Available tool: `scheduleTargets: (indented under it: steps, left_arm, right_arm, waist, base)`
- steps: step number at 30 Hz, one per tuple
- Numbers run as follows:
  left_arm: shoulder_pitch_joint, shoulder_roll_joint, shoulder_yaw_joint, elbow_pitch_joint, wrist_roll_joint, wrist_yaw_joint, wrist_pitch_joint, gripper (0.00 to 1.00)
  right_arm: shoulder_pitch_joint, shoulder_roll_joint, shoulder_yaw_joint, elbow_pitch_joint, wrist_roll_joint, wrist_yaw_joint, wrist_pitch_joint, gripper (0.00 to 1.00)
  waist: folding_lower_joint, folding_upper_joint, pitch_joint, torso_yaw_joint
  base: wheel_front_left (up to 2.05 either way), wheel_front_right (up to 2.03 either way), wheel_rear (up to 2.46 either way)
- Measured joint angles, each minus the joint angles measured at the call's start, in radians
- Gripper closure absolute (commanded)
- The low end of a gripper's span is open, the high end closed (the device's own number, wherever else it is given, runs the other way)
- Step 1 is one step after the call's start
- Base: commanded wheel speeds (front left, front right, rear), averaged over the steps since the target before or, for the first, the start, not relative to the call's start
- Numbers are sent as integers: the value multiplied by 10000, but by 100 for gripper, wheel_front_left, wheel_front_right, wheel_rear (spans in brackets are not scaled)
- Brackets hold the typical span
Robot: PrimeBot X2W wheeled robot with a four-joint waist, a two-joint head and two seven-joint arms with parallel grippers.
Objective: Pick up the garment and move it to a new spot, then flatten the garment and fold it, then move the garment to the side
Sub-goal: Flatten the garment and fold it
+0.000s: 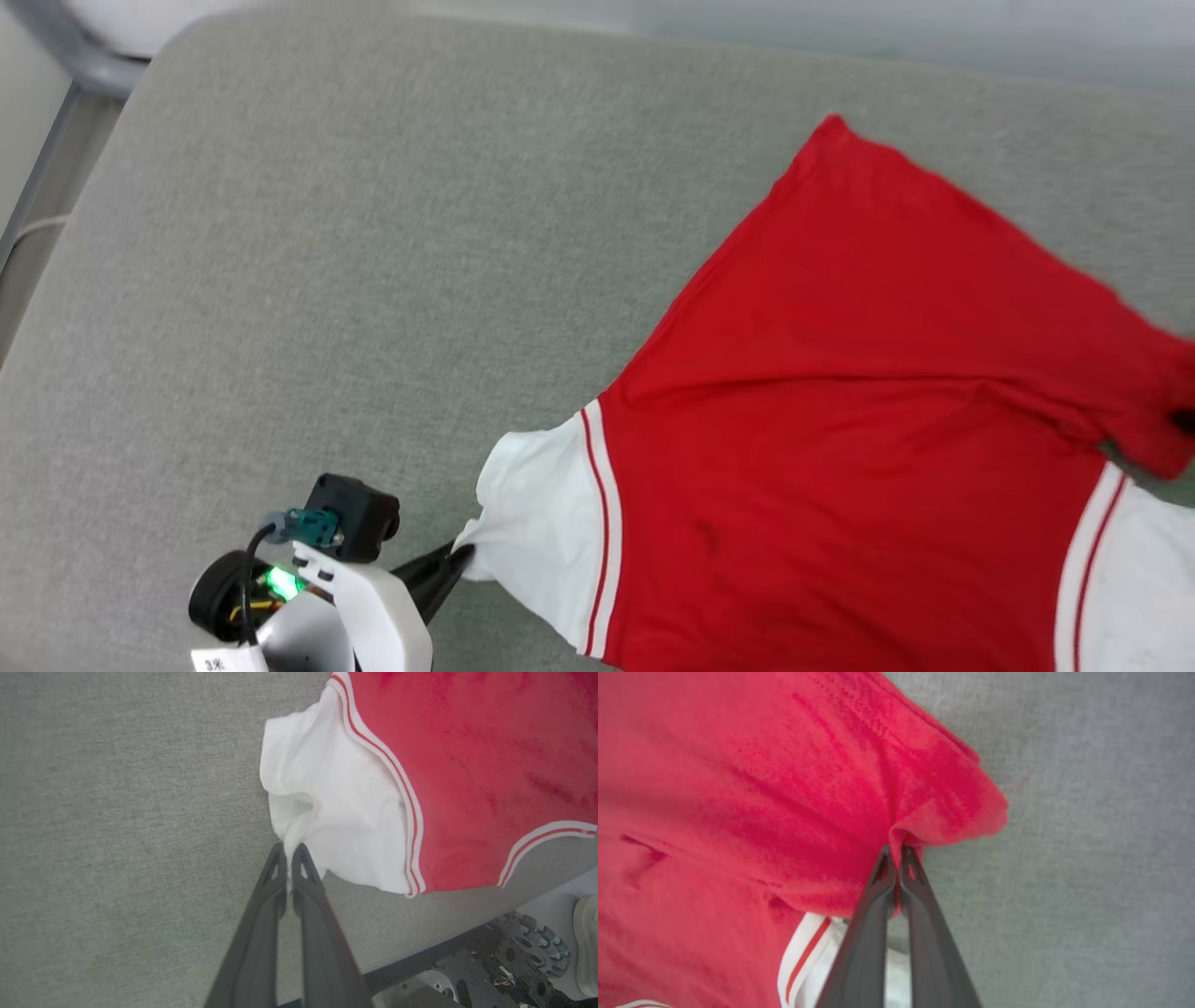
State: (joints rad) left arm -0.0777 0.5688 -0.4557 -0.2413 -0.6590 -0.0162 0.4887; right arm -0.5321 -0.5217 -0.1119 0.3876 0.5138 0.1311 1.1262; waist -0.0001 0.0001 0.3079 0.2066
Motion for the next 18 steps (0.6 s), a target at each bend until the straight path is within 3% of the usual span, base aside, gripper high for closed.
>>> scheduleTargets:
  steps: [10, 18]
  left_arm:
    - [746, -50, -94, 267, -165, 257, -104, 100]
    - [1105, -144, -153, 435, -293, 374, -268, 100]
  right_arm:
    - [2972, 247, -222, -1440, 702, 0, -347, 100]
    - [4943, 786, -673, -2318, 913, 0, -761, 100]
  waist:
    - [-1, 0, -1379, -969]
    - [-1, 0, -1985, -1282]
  base:
    - [0, 0, 0]
    - [0, 0, 0]
